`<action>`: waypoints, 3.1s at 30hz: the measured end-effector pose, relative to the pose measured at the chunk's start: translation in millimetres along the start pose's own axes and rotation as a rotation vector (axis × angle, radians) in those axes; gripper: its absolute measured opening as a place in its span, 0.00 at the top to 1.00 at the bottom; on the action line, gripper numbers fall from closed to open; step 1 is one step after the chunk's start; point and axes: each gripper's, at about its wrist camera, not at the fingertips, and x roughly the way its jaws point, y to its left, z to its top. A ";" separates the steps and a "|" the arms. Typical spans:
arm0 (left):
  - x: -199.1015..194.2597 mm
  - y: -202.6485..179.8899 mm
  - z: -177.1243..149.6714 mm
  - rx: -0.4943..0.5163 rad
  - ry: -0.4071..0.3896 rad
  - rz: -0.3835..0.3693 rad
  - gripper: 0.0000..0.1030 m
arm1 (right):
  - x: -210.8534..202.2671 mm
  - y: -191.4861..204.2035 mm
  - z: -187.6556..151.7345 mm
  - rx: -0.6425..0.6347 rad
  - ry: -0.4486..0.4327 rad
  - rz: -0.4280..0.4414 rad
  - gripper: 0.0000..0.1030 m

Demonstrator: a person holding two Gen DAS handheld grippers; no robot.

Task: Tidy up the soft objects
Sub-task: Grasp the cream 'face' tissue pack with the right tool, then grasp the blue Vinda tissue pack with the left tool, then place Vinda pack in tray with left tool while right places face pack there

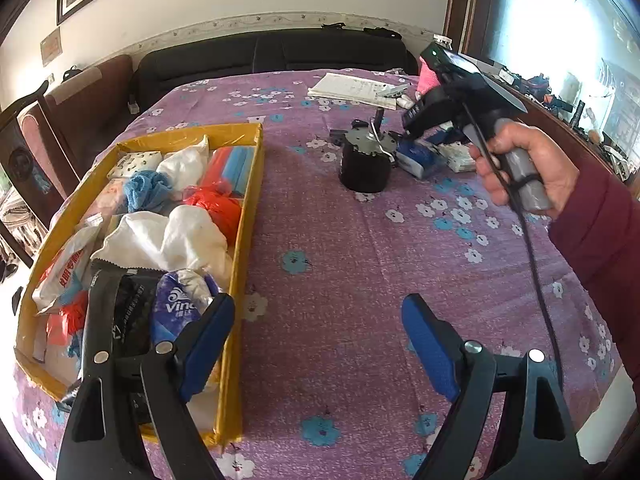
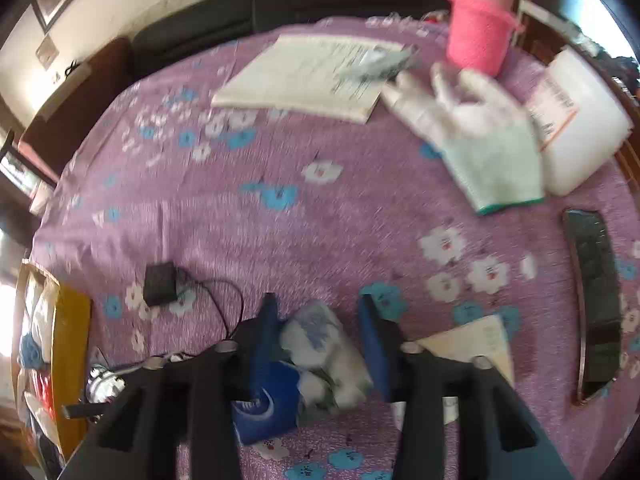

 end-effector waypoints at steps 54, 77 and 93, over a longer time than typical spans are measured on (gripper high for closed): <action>39.6 -76.5 18.2 0.146 0.100 -0.122 0.18 | -129.3 -145.4 -195.8 0.130 -0.094 0.110 0.18; 95.0 -124.5 23.1 0.274 0.141 -0.164 0.19 | -84.4 -81.0 -175.4 0.041 -0.070 -0.132 0.21; 8.9 -79.5 17.8 0.098 0.020 -0.233 0.47 | -132.4 -72.8 -211.0 0.001 -0.142 -0.048 0.43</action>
